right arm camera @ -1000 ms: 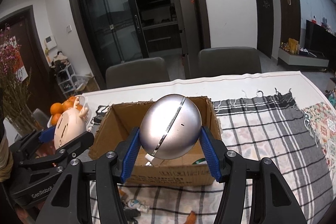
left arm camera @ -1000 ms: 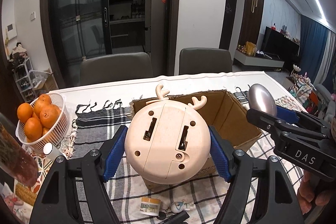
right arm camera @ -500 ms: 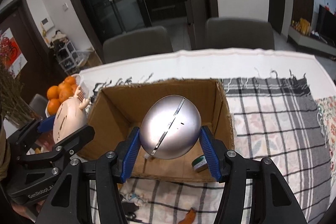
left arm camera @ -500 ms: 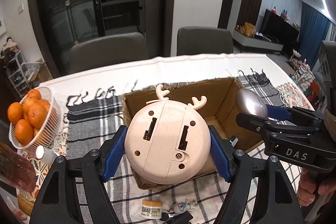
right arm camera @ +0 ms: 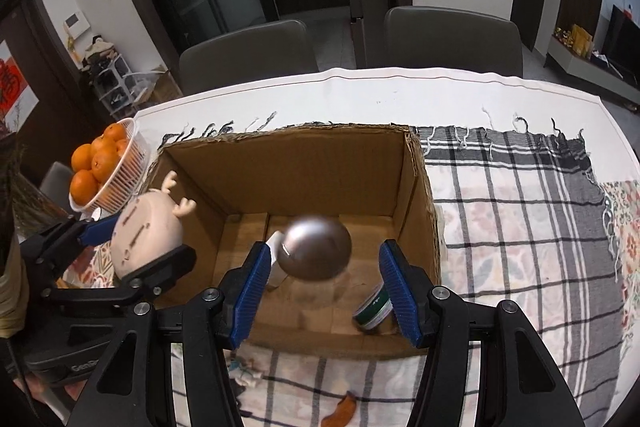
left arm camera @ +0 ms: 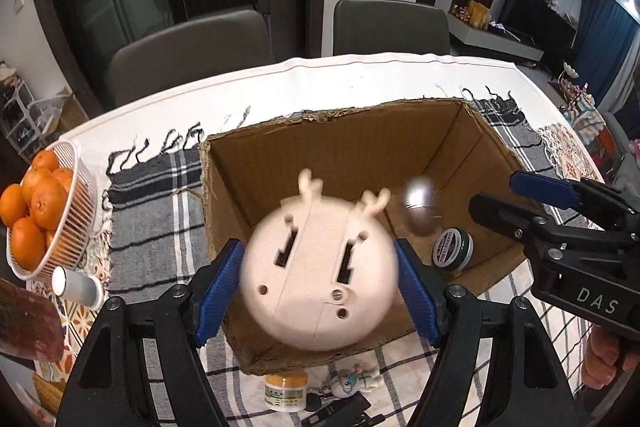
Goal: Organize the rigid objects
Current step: 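Open both tools to drop the egg and deer gadget into the box, then move both tools back toward the jar, figurine and bike light on the cloth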
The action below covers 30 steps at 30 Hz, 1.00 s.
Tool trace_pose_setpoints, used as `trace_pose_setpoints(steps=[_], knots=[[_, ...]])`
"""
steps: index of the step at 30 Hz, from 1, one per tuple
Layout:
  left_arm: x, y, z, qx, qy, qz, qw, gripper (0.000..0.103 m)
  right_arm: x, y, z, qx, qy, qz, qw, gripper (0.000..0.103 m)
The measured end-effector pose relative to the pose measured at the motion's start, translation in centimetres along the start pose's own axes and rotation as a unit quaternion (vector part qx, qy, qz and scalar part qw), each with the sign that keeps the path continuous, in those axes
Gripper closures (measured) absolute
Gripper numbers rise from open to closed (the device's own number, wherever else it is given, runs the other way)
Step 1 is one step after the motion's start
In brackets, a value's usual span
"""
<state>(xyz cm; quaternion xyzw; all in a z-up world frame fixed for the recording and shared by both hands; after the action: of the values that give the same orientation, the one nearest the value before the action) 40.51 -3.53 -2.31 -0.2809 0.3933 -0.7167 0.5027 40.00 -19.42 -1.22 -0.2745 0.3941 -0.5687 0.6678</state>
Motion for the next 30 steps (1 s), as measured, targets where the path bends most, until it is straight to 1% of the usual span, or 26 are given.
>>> trace_pose_setpoints(steps=[1, 10, 19, 25, 30], knots=[[0.1, -0.1, 0.0, 0.0, -0.001, 0.002, 1.0, 0.022, 0.0, -0.1, 0.0, 0.0, 0.001, -0.002, 1.0, 0.045], [0.0, -3.1, -0.7, 0.037, 0.001, 0.023, 0.9991, 0.022, 0.2, -1.2, -0.6, 0.008, 0.01, 0.0, 1.0, 0.045], [-0.9, -6.2, -2.8, 0.066, -0.023, 0.021, 0.9974, 0.022, -1.6, -3.6, -1.9, 0.032, 0.006, 0.004, 0.999, 0.045], [-1.3, -7.1, -4.7, 0.069, -0.027, 0.017, 0.9971, 0.022, -2.9, -5.1, -3.2, 0.048, -0.004, -0.01, 0.999, 0.045], [-1.5, -7.4, -6.7, 0.066, -0.028, 0.014, 0.9973, 0.022, -3.6, -5.8, -4.5, 0.046, -0.01, -0.022, 0.999, 0.045]])
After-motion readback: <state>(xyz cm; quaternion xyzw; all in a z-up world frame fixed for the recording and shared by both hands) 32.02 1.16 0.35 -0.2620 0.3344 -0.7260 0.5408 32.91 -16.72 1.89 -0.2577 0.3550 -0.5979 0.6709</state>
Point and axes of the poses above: each gripper's, at about its wrist camera, not at the fingertips, and y roughly the way its jaws point, x to its right, z to its top, the point moved 3 cm from there along y, roughly the way its jaws point, and after that the axes turned 4 degrees about y, right-handed, at the moved point
